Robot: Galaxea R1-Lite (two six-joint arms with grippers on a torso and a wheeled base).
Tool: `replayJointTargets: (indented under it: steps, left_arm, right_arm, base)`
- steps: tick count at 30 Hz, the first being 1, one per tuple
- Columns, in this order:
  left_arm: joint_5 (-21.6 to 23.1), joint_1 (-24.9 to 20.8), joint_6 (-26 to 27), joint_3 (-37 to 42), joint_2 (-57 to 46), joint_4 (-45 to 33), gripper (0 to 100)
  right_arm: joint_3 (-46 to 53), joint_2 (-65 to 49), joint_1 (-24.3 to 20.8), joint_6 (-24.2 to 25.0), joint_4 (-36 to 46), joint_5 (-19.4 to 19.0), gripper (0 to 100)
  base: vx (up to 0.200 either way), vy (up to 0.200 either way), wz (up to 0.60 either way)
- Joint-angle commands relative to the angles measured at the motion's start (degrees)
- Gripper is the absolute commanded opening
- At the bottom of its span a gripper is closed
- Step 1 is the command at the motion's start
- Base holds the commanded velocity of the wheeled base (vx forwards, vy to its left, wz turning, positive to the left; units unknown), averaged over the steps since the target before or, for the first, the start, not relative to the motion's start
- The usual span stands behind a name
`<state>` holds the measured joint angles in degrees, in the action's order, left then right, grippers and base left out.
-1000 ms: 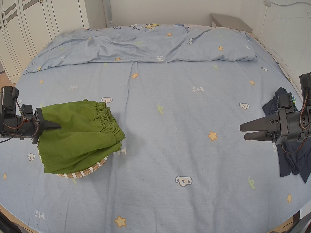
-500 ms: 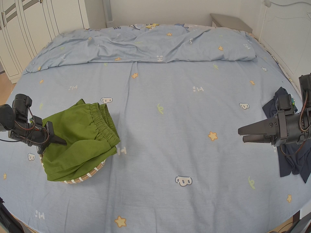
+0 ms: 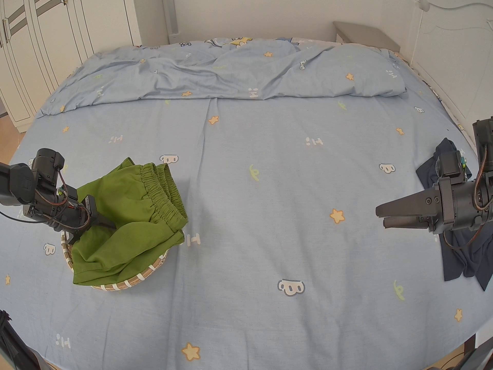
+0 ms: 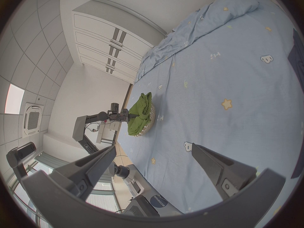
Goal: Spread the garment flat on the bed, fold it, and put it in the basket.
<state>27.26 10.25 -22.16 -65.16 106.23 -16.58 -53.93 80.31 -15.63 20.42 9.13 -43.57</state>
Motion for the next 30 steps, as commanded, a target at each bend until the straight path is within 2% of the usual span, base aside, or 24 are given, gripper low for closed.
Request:
replayJointTargets:
  steps: [1,5,7,12,17,20,21,22,23,25,26,27,28,30]
  left_arm:
    - [-0.2,-0.1,-0.1,-0.5,-0.4,0.1,100]
    - [-0.5,0.0,-0.2,-0.3,-4.0,-0.2,100]
    - [-2.0,0.0,-0.2,-0.1,-6.6,-0.3,100]
    - [-11.3,-1.5,-0.2,0.2,-12.9,-1.4,100]
    - [-16.5,-3.0,0.2,-0.1,-16.0,-3.5,100]
    - [-19.2,-5.1,-0.1,0.0,-17.5,-3.6,100]
    - [-22.4,-6.3,-0.1,0.5,-20.6,-3.8,100]
    - [-23.9,-7.4,-0.2,1.0,-22.5,-3.8,100]
    - [-23.9,-7.4,-0.2,1.0,-22.5,-3.8,100]
    - [-28.1,-12.3,-0.3,4.9,-30.6,-3.0,100]
    - [-29.5,-13.8,-0.4,6.0,-33.8,-2.9,100]
    - [-29.5,-13.8,-0.4,6.0,-33.8,-2.9,100]
    - [-31.7,-16.2,-0.2,8.1,-39.7,-3.7,100]
    - [-35.1,-18.9,0.1,10.9,-46.4,-3.7,100]
  right_arm:
    - [0.1,0.0,-0.4,0.1,0.0,0.1,100]
    - [0.1,-0.1,-0.4,0.0,0.0,0.1,100]
    - [0.1,-0.1,-0.4,0.0,0.0,0.1,100]
    - [0.1,-0.2,-0.4,0.0,-0.1,0.2,100]
    - [-0.2,-0.4,-0.4,-0.7,-0.2,1.1,100]
    - [0.1,-1.7,-0.4,-1.8,-0.2,3.9,100]
    - [0.9,-3.7,-0.3,-2.9,-0.1,7.5,100]
    - [2.2,-4.8,-0.3,-3.6,-0.2,9.5,100]
    - [2.2,-4.8,-0.3,-3.6,-0.2,9.5,100]
    - [6.2,-9.1,-0.3,-8.6,-1.1,16.4,100]
    - [7.9,-10.7,0.2,-10.8,-1.3,18.7,100]
    - [7.9,-10.7,0.2,-10.8,-1.3,18.7,100]
    - [11.4,-14.7,0.2,-13.6,-1.4,22.7,100]
    - [15.0,-20.4,-0.2,-14.4,-1.8,26.0,100]
  base:
    - [0.0,0.0,0.0]
    - [0.0,0.0,0.0]
    - [0.0,0.0,0.0]
    - [0.0,0.0,0.0]
    - [0.0,0.0,0.0]
    - [0.0,0.0,0.0]
    - [0.0,0.0,0.0]
    - [0.0,0.0,0.0]
    - [0.0,0.0,0.0]
    - [0.0,0.0,0.0]
    - [0.0,0.0,0.0]
    - [0.0,0.0,0.0]
    - [0.0,0.0,0.0]
    - [0.0,0.0,0.0]
